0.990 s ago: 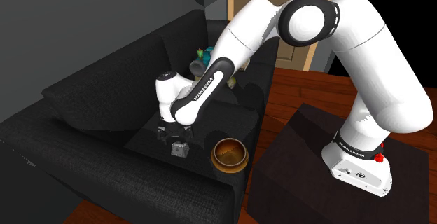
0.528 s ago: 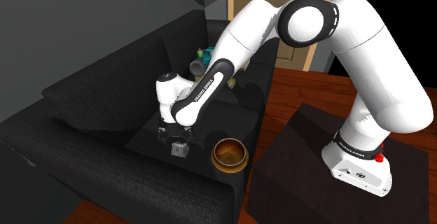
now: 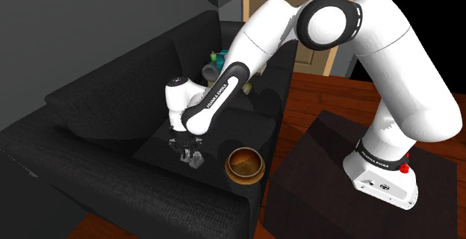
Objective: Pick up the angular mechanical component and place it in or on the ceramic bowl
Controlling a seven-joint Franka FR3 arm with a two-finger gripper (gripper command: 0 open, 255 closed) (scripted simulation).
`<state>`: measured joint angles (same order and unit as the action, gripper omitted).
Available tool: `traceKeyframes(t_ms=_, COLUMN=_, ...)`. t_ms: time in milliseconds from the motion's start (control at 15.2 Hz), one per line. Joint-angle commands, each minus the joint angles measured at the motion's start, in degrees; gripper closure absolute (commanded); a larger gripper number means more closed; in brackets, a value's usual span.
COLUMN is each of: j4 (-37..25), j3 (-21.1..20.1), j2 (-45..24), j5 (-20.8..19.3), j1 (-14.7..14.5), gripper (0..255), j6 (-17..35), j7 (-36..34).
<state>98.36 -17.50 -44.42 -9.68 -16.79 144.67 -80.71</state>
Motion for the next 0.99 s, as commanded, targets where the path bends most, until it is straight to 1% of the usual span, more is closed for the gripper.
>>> traceKeyframes(t_ms=0, j4=0.2, j3=0.3, j2=-0.3, j5=-0.1, j1=0.1, gripper=255, j6=-0.1, j7=0.0)
traceKeyframes(t_ms=396, j4=1.0, j3=-0.6, j2=2.8, j5=0.6, j1=0.8, gripper=255, j6=-2.4, j7=0.2)
traceKeyframes(t_ms=462, j4=0.8, j3=-0.4, j2=2.2, j5=0.5, j1=0.6, gripper=255, j6=-1.9, j7=0.1)
traceKeyframes(t_ms=528, j4=0.8, j3=-0.4, j2=2.2, j5=0.5, j1=0.6, gripper=0, j6=-1.9, j7=0.1)
traceKeyframes(t_ms=660, j4=-17.8, j3=0.2, j2=-7.5, j5=9.7, j1=1.9, gripper=0, j6=-21.5, j7=-9.0)
traceKeyframes(t_ms=792, j4=-37.3, j3=1.4, j2=-19.4, j5=17.8, j1=3.5, gripper=0, j6=-38.8, j7=-21.1)
traceKeyframes(t_ms=858, j4=-45.1, j3=1.5, j2=-24.5, j5=20.8, j1=4.6, gripper=0, j6=-44.8, j7=-26.8)
traceKeyframes(t_ms=924, j4=-44.2, j3=1.1, j2=-24.5, j5=20.6, j1=4.7, gripper=0, j6=-44.0, j7=-26.9)
